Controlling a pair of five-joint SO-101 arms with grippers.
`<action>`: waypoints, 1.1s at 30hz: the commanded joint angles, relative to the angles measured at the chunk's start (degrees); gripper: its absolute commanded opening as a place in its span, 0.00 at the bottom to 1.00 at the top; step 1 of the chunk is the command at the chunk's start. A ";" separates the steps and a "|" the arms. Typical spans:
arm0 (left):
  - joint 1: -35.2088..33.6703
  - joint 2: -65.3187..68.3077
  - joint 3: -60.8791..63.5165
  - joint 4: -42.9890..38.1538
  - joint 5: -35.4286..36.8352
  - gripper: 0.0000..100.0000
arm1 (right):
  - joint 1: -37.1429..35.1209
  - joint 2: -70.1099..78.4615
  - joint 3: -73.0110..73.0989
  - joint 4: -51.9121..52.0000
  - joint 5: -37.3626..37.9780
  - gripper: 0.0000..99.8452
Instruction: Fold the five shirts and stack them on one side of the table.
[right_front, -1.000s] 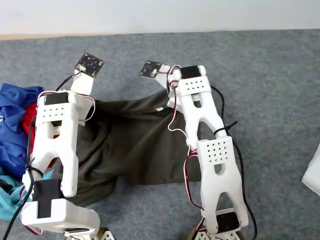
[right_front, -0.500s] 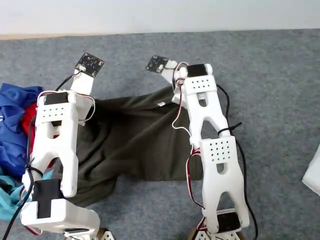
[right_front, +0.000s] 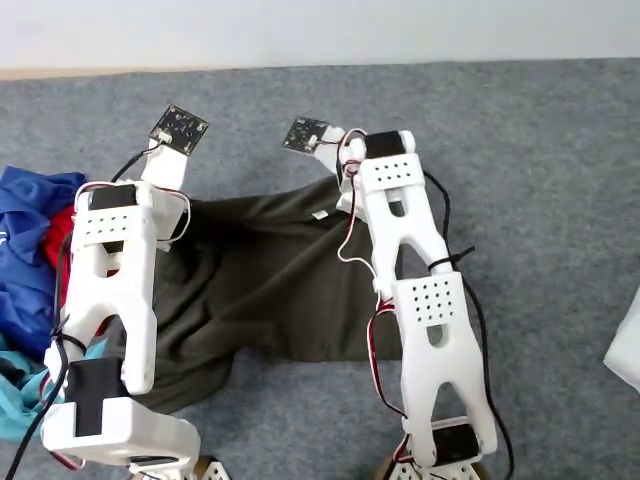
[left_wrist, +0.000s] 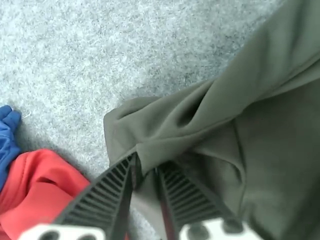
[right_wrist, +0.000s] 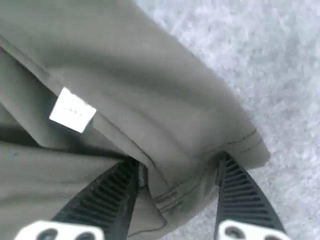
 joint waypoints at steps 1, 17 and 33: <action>0.35 -0.62 -1.54 -0.79 0.53 0.00 | 1.45 -0.40 -3.25 -0.75 0.62 0.21; 0.53 -1.23 -2.33 -0.62 0.53 0.00 | 2.68 -4.44 -12.48 -2.33 0.62 0.01; 8.97 -13.54 -9.27 3.52 0.53 0.00 | 4.35 -10.68 -20.57 14.11 0.53 0.01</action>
